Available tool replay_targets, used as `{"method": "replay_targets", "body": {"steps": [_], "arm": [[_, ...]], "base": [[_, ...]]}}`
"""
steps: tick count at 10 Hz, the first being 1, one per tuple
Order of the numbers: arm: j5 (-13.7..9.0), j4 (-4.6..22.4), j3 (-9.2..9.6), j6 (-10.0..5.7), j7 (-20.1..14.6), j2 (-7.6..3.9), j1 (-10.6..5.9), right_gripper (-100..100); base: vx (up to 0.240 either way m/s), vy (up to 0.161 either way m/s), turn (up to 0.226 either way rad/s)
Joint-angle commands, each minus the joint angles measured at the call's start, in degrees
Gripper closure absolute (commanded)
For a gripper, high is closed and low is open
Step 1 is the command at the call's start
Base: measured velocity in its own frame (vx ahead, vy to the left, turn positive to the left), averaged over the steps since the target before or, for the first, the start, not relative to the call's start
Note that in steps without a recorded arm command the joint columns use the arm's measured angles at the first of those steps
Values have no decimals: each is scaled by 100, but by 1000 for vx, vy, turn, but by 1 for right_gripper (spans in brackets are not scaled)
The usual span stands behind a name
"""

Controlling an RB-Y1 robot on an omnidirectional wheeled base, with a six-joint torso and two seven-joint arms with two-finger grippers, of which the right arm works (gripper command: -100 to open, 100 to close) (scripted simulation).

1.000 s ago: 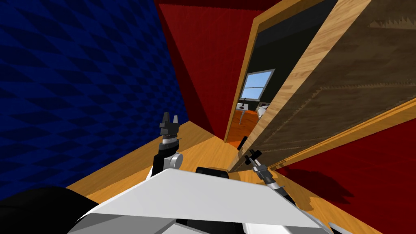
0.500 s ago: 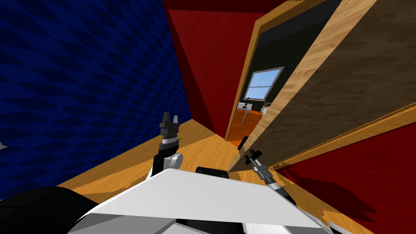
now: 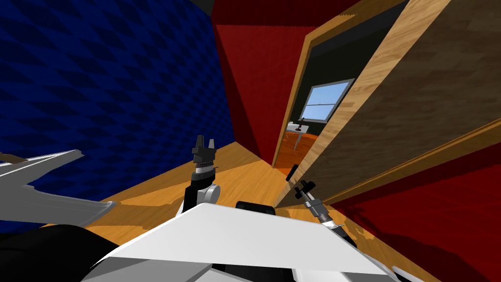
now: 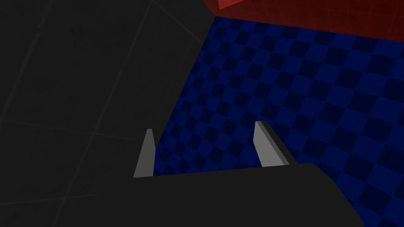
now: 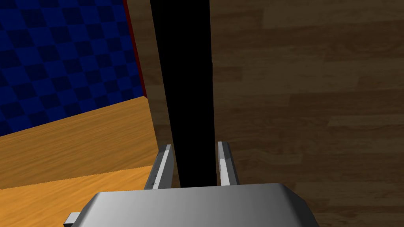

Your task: Pull the door open

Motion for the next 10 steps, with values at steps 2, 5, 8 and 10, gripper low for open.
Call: {"method": "replay_targets", "body": {"steps": [2, 5, 8, 10], "arm": [[23, 20, -15, 14, -40, 15, 1, 100], [-12, 67, 33, 3, -53, 25, -26, 100], [-51, 152, 95, -32, -94, 54, -56, 100], [-72, 197, 128, -50, -116, 69, -72, 100]], "base": [[-199, -91, 127], [-154, -68, 135], [-202, -101, 165], [-203, -88, 151]]}}
